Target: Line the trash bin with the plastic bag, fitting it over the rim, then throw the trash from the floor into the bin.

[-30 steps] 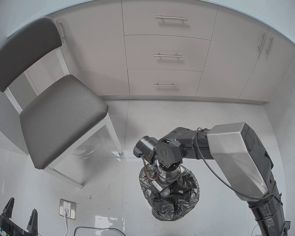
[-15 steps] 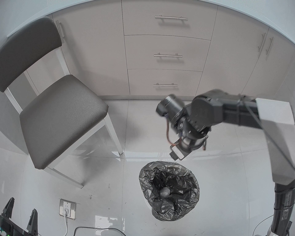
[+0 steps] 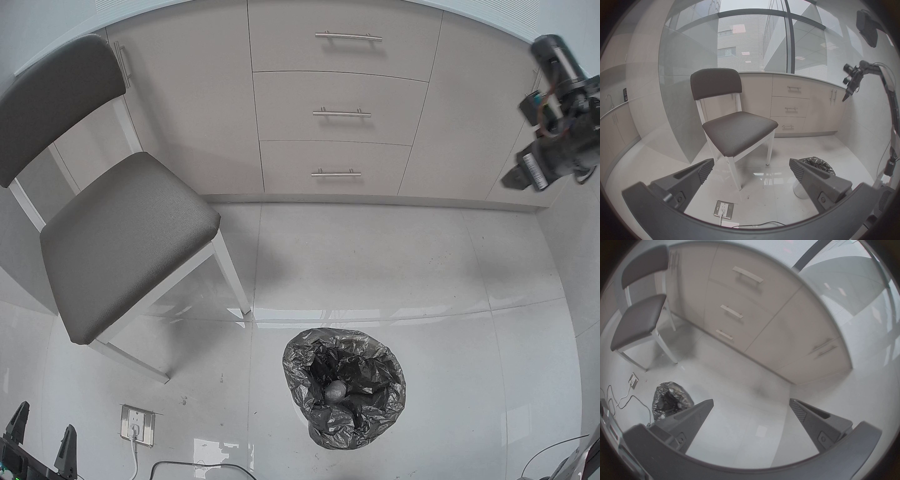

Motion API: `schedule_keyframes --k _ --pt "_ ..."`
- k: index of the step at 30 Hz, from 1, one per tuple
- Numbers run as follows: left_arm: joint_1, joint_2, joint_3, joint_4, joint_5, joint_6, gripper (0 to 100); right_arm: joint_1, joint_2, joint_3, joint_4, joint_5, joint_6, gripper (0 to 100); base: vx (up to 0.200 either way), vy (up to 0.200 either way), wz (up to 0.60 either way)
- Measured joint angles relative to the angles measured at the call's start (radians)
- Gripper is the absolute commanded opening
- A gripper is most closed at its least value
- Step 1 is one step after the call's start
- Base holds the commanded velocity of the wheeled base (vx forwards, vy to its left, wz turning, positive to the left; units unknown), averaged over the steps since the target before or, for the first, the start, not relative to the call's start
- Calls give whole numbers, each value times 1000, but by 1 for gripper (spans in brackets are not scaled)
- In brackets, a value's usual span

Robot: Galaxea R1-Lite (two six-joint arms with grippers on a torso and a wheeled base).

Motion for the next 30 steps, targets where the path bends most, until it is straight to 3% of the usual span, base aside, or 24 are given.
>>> schedule_keyframes --k 8,15,21,30 --pt "0 0 0 0 0 0 100 -235 -374 0 129 111 -98 100 0 0 0" --pt "0 0 0 0 0 0 100 -379 -705 0 224 184 -98 100 0 0 0" --pt "0 0 0 0 0 0 100 -448 -1006 0 226 240 -92 100 0 0 0" --pt "0 0 -1 0 0 0 100 -476 -1432 63 161 349 -84 100 0 0 0"
